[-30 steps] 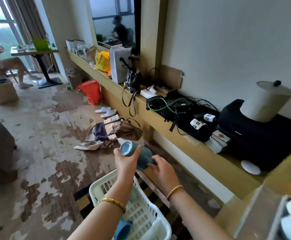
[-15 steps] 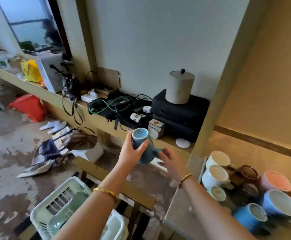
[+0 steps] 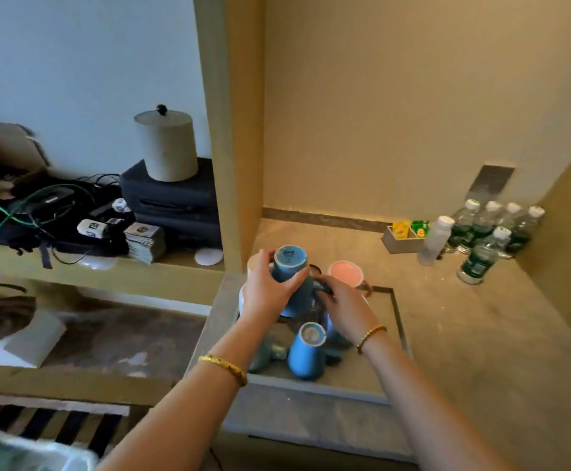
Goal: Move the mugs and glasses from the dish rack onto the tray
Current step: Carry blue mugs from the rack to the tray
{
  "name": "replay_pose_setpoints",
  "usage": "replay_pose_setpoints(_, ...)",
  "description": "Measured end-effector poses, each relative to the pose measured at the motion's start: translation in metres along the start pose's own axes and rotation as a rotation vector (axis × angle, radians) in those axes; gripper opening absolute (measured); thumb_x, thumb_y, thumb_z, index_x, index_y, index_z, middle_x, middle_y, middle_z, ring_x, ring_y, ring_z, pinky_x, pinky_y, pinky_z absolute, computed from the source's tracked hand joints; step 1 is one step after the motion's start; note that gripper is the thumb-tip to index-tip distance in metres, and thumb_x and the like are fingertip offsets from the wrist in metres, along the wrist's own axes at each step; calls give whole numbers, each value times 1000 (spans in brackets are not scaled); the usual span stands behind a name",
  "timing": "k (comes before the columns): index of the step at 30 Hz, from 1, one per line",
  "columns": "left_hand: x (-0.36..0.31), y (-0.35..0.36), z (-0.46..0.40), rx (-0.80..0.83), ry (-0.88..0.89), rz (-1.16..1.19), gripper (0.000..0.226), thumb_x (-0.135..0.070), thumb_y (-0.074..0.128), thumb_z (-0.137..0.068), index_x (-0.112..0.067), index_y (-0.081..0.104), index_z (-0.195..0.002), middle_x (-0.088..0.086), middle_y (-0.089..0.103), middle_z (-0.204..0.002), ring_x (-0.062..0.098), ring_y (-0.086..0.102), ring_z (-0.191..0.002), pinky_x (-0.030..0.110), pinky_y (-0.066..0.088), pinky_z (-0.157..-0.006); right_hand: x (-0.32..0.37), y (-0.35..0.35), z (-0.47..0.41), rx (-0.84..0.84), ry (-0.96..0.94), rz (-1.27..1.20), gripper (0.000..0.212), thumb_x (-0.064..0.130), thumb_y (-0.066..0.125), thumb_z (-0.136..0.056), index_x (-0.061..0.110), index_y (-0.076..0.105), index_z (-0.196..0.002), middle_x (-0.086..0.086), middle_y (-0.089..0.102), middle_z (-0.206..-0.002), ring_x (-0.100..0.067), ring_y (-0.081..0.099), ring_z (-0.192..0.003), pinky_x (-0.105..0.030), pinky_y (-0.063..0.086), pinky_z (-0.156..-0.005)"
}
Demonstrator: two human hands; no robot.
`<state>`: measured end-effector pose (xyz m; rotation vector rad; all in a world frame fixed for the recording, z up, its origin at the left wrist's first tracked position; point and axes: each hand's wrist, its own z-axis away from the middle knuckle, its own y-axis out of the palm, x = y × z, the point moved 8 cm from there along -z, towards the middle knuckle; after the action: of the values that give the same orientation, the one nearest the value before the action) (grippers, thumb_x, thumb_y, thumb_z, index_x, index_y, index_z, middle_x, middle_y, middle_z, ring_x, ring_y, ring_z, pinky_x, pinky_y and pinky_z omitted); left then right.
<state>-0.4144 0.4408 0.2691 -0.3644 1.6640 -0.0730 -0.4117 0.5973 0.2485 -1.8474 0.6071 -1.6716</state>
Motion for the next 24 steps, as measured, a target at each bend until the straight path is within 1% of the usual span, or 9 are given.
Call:
replay_pose_setpoints(3, -9, 48, 5, 106, 28, 13, 46, -36, 79, -68, -31, 46, -100, -15, 62, -94, 8, 61, -93, 21, 49, -77, -39, -29, 11, -32, 48, 107, 22, 20, 49, -93, 21, 59, -113, -6, 66, -111, -26, 60, -103, -32, 46, -84)
replay_pose_setpoints(6, -16, 91, 7, 270, 72, -82, 52, -44, 78, -66, -34, 45, -106, -17, 59, -98, 4, 58, -95, 20, 44, -78, -76, -47, 26, -71, 140, -8, 25, 12, 53, -90, 19, 61, -112, -6, 67, -108, -23, 61, -99, -30, 46, -83)
replay_pose_setpoints(9, -16, 129, 13, 435, 136, -230, 62, -46, 76, -68, -33, 46, -120, -13, 60, -111, 5, 56, -101, 23, 46, -85, -117, -58, 39, -77, 250, -42, 16, 11, 58, -86, 25, 62, -92, -2, 66, -89, -18, 59, -85, -24, 40, -71)
replay_pose_setpoints(11, -10, 149, 18, 506, 150, -332, 62, -47, 76, -68, -28, 49, -121, -8, 62, -114, 11, 57, -103, 26, 47, -86, -141, -59, 44, -31, 305, 6, 12, 16, 59, -86, 28, 60, -86, 3, 62, -82, -15, 57, -82, -22, 38, -65)
replay_pose_setpoints(13, -6, 163, 24, 569, 172, -385, 61, -46, 77, -66, -26, 50, -117, -8, 62, -111, 11, 59, -102, 23, 46, -81, -158, -57, 49, 7, 333, 37, 10, 19, 60, -87, 28, 62, -86, 7, 62, -80, -10, 57, -78, -17, 37, -62)
replay_pose_setpoints(15, -9, 175, 27, 587, 254, -451, 63, -49, 78, -64, -23, 51, -115, -7, 62, -109, 12, 59, -100, 24, 48, -82, -167, -57, 52, -7, 336, 24, 8, 19, 61, -86, 26, 65, -85, 7, 63, -77, -10, 57, -76, -19, 39, -62)
replay_pose_setpoints(19, -20, 190, 28, 566, 390, -622, 67, -58, 73, -64, -19, 51, -114, -2, 61, -111, 16, 58, -99, 38, 51, -83, -179, -59, 55, -15, 346, -77, 10, 18, 62, -85, 26, 67, -86, 4, 67, -83, -11, 60, -82, -21, 43, -69)
replay_pose_setpoints(22, -20, 195, 35, 541, 429, -687, 70, -62, 69, -65, -17, 50, -115, 1, 61, -109, 19, 56, -100, 38, 49, -81, -186, -61, 58, 54, 357, -98, 12, 19, 64, -84, 28, 67, -91, 7, 68, -89, -7, 60, -86, -18, 44, -74)
replay_pose_setpoints(24, -15, 195, 43, 517, 415, -701, 66, -65, 68, -65, -18, 49, -108, -2, 60, -104, 17, 55, -96, 32, 45, -70, -190, -59, 61, 135, 356, -84, 12, 20, 64, -84, 28, 67, -92, 5, 69, -91, -8, 61, -89, -22, 45, -78)
